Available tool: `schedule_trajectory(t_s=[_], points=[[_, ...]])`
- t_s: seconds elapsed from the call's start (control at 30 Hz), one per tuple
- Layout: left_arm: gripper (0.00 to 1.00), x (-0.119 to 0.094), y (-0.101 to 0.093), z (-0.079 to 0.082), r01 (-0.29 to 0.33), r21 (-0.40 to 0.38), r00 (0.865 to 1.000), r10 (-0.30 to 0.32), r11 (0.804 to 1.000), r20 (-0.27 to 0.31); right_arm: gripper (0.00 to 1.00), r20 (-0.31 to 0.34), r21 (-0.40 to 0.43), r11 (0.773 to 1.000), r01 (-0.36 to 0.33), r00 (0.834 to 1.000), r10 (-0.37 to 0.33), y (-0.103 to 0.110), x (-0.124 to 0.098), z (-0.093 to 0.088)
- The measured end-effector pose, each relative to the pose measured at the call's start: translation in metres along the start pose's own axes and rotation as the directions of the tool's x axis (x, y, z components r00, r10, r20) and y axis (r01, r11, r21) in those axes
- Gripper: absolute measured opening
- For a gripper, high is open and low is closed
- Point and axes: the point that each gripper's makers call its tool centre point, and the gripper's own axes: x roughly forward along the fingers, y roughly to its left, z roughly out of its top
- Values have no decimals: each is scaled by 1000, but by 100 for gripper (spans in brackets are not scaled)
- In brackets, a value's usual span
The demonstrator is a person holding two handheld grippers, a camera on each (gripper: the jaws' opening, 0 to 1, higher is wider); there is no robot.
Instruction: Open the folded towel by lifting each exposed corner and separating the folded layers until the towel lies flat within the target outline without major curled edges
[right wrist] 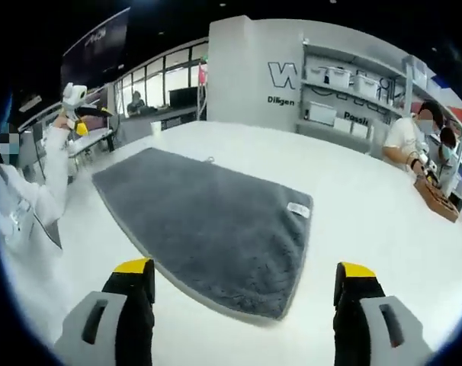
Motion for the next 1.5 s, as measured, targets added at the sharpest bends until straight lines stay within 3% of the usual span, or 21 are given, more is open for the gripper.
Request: schedule_trajectory(t_s=[0.23,0.37,0.57,0.97,1.5], points=[[100,-21,13,-12,-72,12,997,72,997,-26,99,-42,31,999,44,998,-42,20,7,19],[100,-22,14,-15,-53,8,998,54,999,-35,99,-63,63,997,34,998,-30,33,9,24],[100,-22,19,-16,-40,-11,999,40,999,-29,99,-96,35,998,55,994,-51,42,9,29],[100,-29,26,-22,-70,-43,997,68,997,-31,99,-106,42,997,57,993,-52,40,12,30],[100,-27,16,-22,-55,-6,997,54,998,-49,99,-119,32,996,81,990,-77,36,12,29]])
